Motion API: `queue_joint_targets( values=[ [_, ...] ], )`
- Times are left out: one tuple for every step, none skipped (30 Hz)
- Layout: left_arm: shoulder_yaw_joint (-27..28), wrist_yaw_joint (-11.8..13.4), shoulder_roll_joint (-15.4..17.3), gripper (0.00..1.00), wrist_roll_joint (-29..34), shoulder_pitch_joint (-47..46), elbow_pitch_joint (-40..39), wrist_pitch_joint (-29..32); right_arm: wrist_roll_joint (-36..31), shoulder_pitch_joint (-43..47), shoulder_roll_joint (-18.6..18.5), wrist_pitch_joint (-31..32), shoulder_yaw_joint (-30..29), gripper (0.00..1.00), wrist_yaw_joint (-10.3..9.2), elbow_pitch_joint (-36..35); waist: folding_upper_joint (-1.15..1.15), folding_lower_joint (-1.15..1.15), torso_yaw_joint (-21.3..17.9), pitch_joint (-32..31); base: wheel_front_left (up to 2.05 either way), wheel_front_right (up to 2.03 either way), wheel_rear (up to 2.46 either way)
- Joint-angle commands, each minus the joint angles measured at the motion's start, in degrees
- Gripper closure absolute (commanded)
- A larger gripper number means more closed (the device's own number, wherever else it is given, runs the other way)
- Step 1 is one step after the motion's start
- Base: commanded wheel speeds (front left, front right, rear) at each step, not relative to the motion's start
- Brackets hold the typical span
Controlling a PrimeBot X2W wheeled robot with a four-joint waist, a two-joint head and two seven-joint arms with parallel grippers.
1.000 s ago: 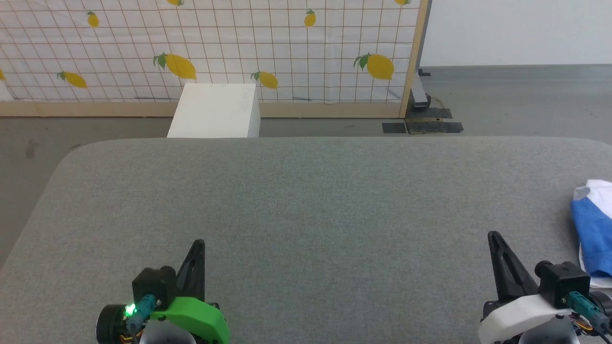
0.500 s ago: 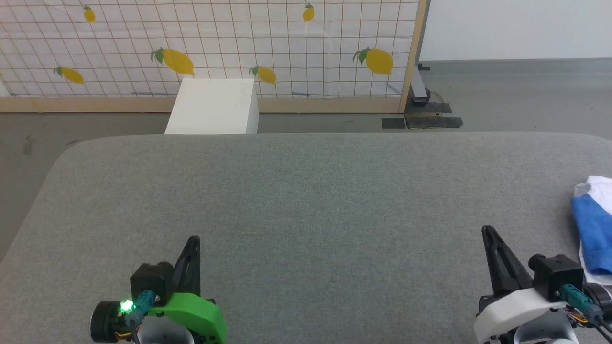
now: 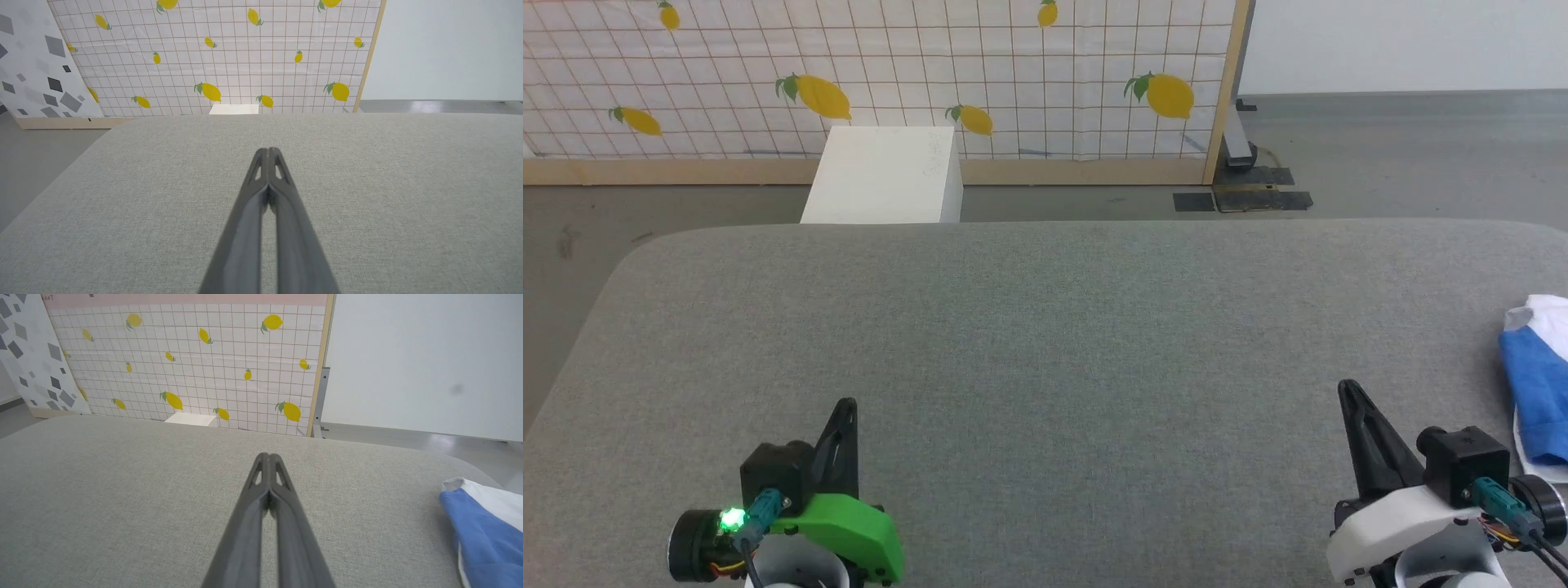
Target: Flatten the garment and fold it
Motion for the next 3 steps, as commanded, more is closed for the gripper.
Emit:
queue_joint_targets(
  values=[
    [0.31, 0.46, -0.23, 1.00, 1.08, -0.83, -0.55, 0.27, -0.55, -1.16, 0.09, 0.33, 0.27, 1.00, -0.07, -0.37, 0.00, 0.00, -0.02, 0.08, 0.00, 0.00, 0.00],
    [0.36, 0.51, -0.24, 1.00, 1.19, -0.84, -0.68, 0.40, -0.60, -1.22, 0.09, 0.41, 0.33, 1.00, -0.08, -0.39, 0.00, 0.00, -0.03, 0.13, 0.00, 0.00, 0.00],
    [0.41, 0.55, -0.24, 1.00, 1.28, -0.85, -0.78, 0.51, -0.64, -1.27, 0.09, 0.47, 0.38, 1.00, -0.08, -0.41, 0.00, 0.00, -0.04, 0.18, 0.00, 0.00, 0.00]
  ],
)
